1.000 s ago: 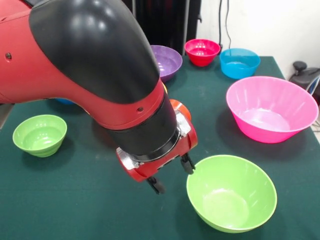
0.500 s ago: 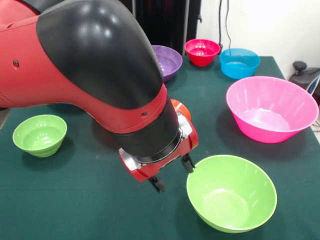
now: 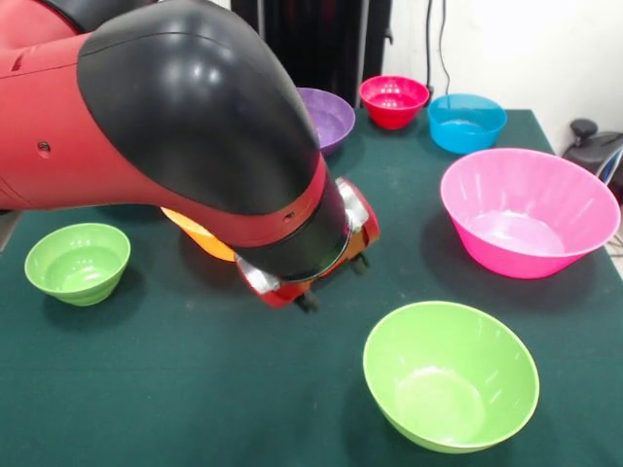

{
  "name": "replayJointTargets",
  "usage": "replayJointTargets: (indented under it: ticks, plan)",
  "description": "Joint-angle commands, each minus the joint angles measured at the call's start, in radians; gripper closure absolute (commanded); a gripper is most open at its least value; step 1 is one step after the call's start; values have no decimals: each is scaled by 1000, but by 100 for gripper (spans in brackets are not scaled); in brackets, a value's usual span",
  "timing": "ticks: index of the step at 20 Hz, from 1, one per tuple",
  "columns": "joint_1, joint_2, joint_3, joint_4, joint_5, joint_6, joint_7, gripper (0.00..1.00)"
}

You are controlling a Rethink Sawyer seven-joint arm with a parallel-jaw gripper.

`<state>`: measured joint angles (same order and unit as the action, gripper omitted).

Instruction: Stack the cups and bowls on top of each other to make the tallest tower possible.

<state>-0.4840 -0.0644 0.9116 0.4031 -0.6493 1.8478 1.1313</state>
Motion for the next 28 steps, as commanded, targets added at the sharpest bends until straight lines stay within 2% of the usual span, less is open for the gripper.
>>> replayJointTargets:
  ticks: [1,7,9,14,17,22,25,28]
  plan:
    - [40,-64,-86,165,18,22,9,0]
    - [31,-138,-131,382,195,-63,276,0]
    - [29,-164,-145,467,253,-136,369,0]
    - [32,-210,-198,643,321,-339,538,0]
    - [39,-227,-224,719,371,-408,641,0]
    - [66,-250,-266,790,363,-509,693,0]
    - [83,-265,-291,822,320,-585,700,0]
    - [94,-292,-313,896,262,-703,708,0]
